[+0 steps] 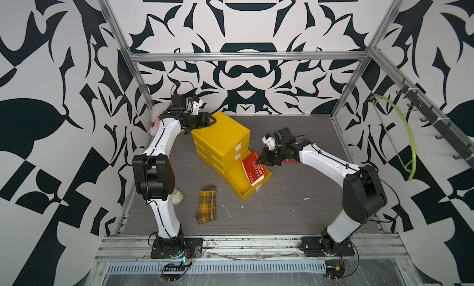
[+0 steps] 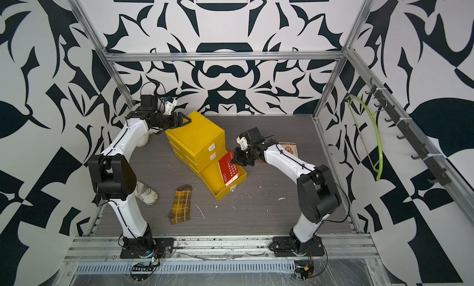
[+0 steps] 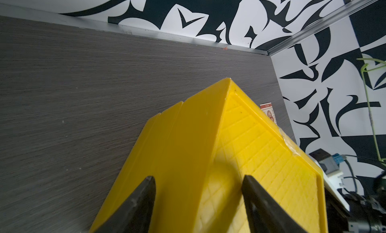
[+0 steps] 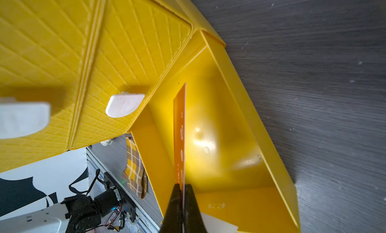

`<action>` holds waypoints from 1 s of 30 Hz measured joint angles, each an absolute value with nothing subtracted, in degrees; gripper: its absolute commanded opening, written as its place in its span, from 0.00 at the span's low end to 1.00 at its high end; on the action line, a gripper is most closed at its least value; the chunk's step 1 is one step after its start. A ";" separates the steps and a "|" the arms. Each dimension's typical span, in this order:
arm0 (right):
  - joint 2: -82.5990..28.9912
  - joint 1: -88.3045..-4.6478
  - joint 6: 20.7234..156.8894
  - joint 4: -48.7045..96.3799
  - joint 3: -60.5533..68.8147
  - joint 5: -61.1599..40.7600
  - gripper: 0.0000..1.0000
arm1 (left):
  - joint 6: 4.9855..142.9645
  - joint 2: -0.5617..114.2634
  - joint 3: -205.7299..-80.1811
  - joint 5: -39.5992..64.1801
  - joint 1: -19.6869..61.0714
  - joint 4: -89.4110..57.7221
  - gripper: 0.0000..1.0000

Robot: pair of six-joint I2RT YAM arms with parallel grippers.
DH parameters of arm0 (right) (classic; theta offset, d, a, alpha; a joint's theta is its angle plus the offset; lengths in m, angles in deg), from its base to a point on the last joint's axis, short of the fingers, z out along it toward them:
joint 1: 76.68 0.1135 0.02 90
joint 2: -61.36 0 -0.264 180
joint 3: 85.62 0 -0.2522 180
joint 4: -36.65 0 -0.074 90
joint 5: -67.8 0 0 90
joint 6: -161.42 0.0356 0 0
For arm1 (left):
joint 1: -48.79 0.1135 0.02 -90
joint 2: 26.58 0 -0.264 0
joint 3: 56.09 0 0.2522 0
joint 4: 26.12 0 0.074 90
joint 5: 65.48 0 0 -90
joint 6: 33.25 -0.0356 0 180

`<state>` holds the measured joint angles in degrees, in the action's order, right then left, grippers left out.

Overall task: Take the postcards out of the drawer
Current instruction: Pick up the postcards from the drawer, then place the postcard at the center of the board.

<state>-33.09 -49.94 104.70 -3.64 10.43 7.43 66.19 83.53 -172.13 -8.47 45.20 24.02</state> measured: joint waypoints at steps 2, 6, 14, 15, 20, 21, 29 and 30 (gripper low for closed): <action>-31.76 -50.81 104.70 -3.70 11.02 7.65 0.00 | 66.27 83.53 -173.16 -7.58 45.04 25.68 0.72; -29.49 -52.73 104.39 -4.86 11.78 7.87 0.00 | 67.06 83.00 -175.76 -6.35 44.78 27.71 0.73; -24.35 -59.07 102.56 -7.29 12.00 10.25 0.00 | 72.87 73.69 -174.99 -8.36 43.49 24.30 0.73; -23.61 -60.08 102.25 -7.35 11.98 10.82 0.00 | 73.75 71.99 -174.38 -8.95 42.73 23.12 0.73; -20.55 -64.62 100.94 -7.18 11.83 13.88 0.00 | 78.80 66.63 -169.77 -13.70 37.17 15.21 0.73; -20.05 -65.70 100.90 -6.76 11.65 14.84 0.00 | 80.57 65.95 -167.76 -15.12 35.82 12.48 0.73; -18.08 -71.90 103.45 2.99 9.20 22.51 0.00 | 88.15 65.95 -155.80 -20.36 26.57 -0.81 0.72; -18.12 -72.47 104.15 4.49 8.53 23.41 0.00 | 88.85 66.00 -154.60 -20.67 25.44 -2.69 0.72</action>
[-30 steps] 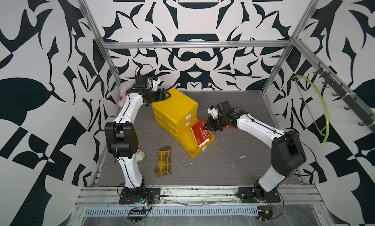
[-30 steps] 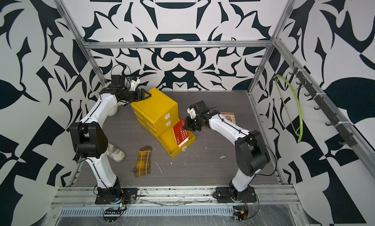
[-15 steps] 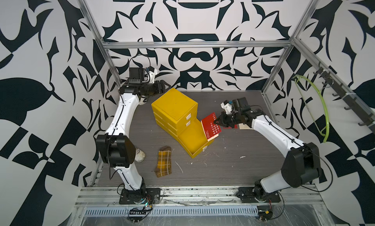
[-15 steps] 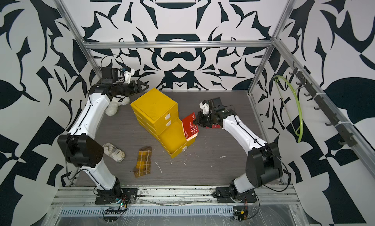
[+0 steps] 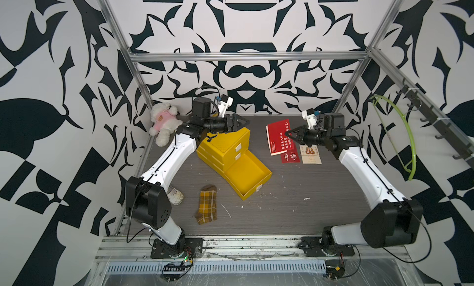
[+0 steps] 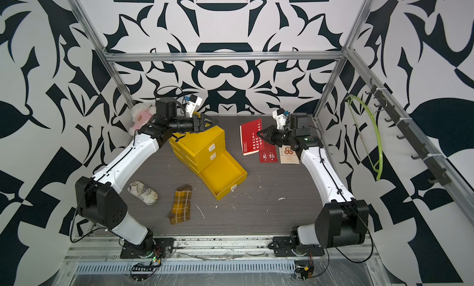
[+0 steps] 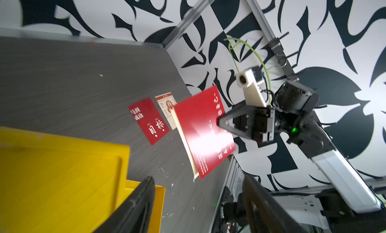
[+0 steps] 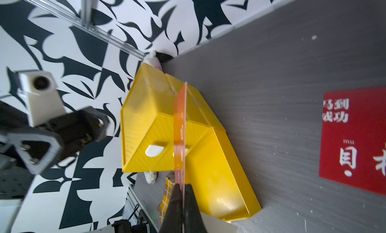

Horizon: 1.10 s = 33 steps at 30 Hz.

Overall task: Take the postcards out of the drawer
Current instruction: Place the postcard at the center of the board.

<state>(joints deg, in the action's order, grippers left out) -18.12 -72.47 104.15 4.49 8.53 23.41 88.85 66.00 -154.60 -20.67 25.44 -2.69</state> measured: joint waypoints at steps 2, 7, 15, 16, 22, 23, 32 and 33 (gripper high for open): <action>-18.19 -73.15 105.35 7.31 7.37 25.20 0.00 | 90.38 66.08 -152.57 -21.22 23.75 -6.41 0.72; -18.60 -73.63 109.59 15.47 5.79 30.01 0.00 | 95.19 67.72 -148.55 -23.05 21.81 -16.81 0.68; -18.62 -73.72 116.76 26.37 6.73 34.49 0.00 | 99.15 70.06 -148.09 -24.60 22.05 -25.49 0.59; -18.62 -73.72 117.62 27.51 7.21 34.75 0.00 | 99.52 70.06 -148.09 -24.84 22.07 -26.65 0.57; -19.00 -73.72 120.04 30.57 8.29 35.91 0.00 | 102.38 70.11 -148.31 -26.66 22.07 -33.49 0.53; -19.00 -73.72 120.46 31.05 8.42 36.08 0.00 | 102.86 70.30 -148.61 -27.01 22.07 -34.49 0.53; -19.00 -73.72 121.75 33.04 9.12 37.09 0.00 | 105.92 73.89 -152.68 -28.28 21.92 -39.02 0.51; -19.00 -73.72 121.86 33.06 9.16 37.13 0.00 | 106.14 74.39 -153.25 -28.32 21.79 -39.24 0.50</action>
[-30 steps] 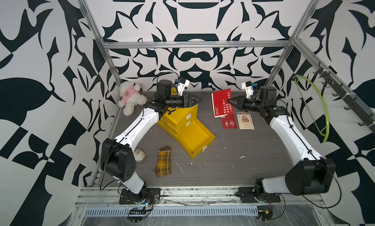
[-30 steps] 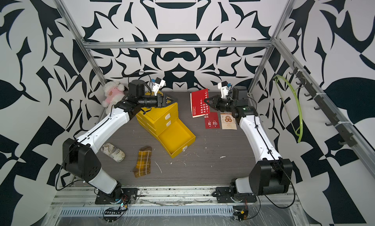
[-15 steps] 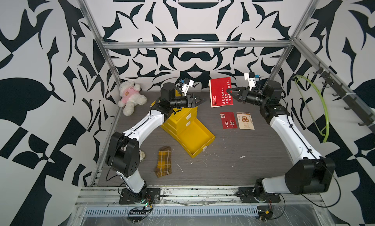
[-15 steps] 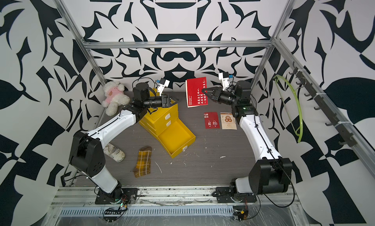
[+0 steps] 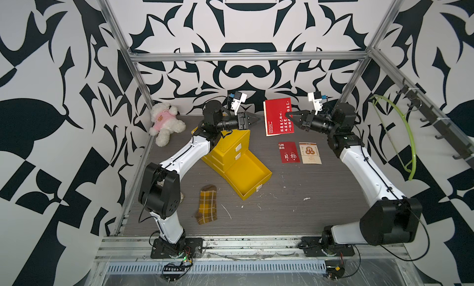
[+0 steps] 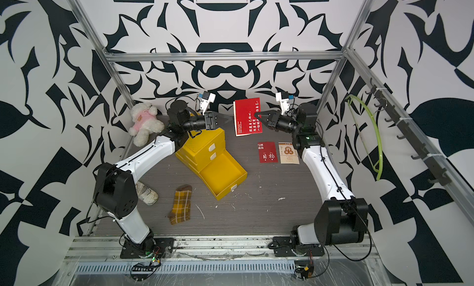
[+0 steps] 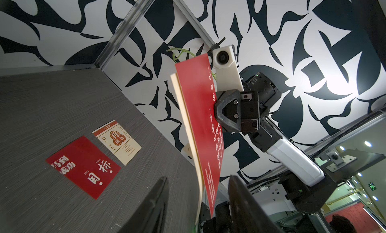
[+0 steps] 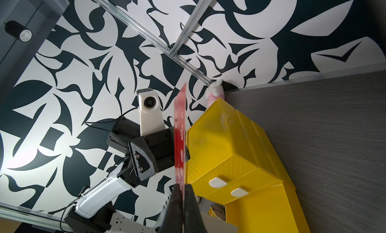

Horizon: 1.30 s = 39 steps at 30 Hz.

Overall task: Take the postcards out of the drawer
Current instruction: Place the postcard at the center of the board.

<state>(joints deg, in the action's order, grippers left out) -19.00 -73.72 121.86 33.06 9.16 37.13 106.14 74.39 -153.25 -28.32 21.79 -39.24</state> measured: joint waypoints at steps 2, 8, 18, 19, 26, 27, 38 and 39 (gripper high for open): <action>-19.00 -73.72 121.94 33.17 9.25 37.18 0.00 | 106.51 75.42 -154.36 -28.41 21.61 -39.39 0.48; -19.00 -73.72 122.14 33.48 9.58 37.24 0.00 | 107.36 76.38 -155.61 -28.47 21.00 -39.78 0.40; -19.00 -73.72 122.16 33.50 9.58 37.44 0.00 | 107.87 77.01 -157.27 -28.56 20.63 -40.46 0.20; -19.00 -73.72 122.16 33.52 9.58 37.46 0.00 | 107.93 77.03 -157.27 -28.54 20.63 -40.46 0.16; -19.00 -73.72 122.32 33.52 9.58 37.61 0.00 | 107.93 77.10 -157.27 -28.49 20.54 -40.46 0.10; -19.00 -73.72 122.32 33.52 9.58 37.61 0.00 | 107.95 77.10 -157.29 -28.49 20.52 -40.44 0.09; -19.00 -73.98 122.29 33.89 9.58 37.39 0.00 | 107.71 78.17 -159.08 -28.23 20.21 -38.84 0.00; -19.00 -73.96 122.23 33.83 9.58 37.39 0.00 | 107.50 78.17 -159.10 -28.14 20.21 -38.36 0.00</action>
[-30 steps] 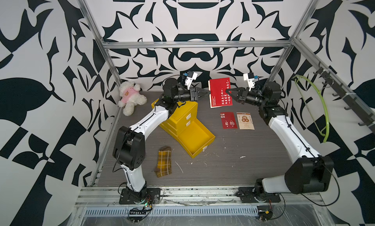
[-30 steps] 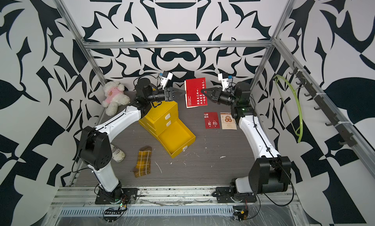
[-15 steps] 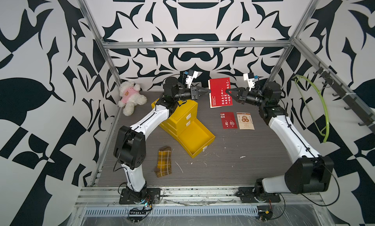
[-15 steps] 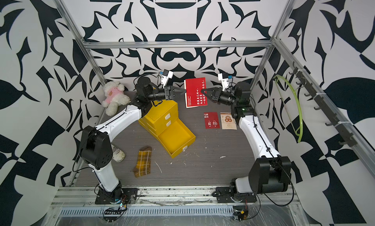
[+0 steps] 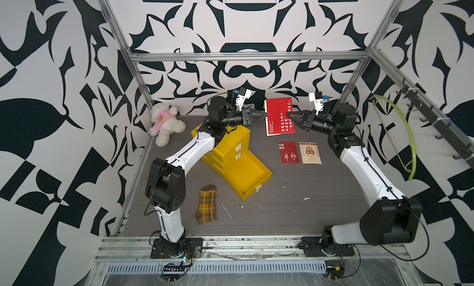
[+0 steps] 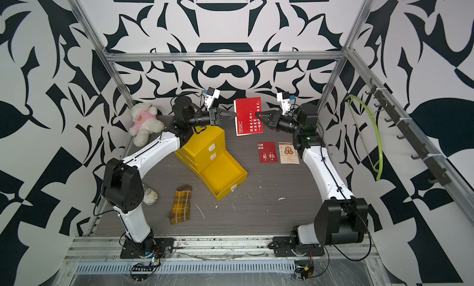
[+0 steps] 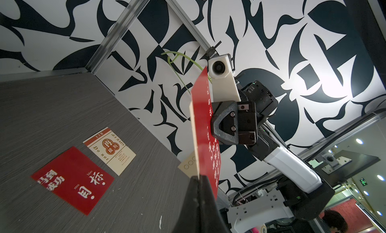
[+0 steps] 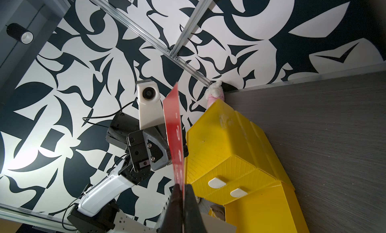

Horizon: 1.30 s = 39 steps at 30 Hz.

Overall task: Take the postcards out of the drawer
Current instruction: Place the postcard at the center of the board.

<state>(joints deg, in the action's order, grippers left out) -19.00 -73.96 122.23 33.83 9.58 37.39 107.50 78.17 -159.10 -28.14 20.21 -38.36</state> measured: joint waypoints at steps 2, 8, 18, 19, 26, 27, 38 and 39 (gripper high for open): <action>-19.00 -73.96 121.97 33.48 9.58 37.39 0.00 | 106.69 78.17 -159.37 -27.93 20.19 -37.01 0.00; -19.00 -73.96 120.33 31.60 9.58 37.28 0.00 | 102.23 78.17 -160.48 -27.01 20.04 -31.13 0.00; -19.00 -73.89 118.49 28.86 9.58 36.96 0.08 | 99.67 77.73 -160.70 -26.68 20.02 -27.39 0.00; -19.00 -73.89 118.36 28.65 9.58 36.96 0.09 | 99.54 77.73 -160.70 -26.68 20.04 -27.30 0.00; -19.00 -73.80 116.94 26.46 9.58 36.96 0.11 | 98.84 77.34 -160.72 -26.51 20.43 -26.58 0.00; -19.00 -73.80 116.76 26.35 9.58 36.96 0.11 | 98.77 77.32 -160.72 -26.51 20.43 -26.51 0.00; -18.93 -73.94 115.30 24.45 9.58 36.91 0.10 | 98.08 77.27 -160.72 -26.42 20.67 -25.07 0.00; -18.93 -73.98 114.95 24.06 9.58 36.91 0.11 | 97.99 77.21 -160.72 -26.40 20.67 -24.90 0.00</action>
<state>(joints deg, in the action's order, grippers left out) -18.93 -73.98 114.95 24.06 9.58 36.91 97.99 77.21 -160.72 -26.40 20.67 -24.90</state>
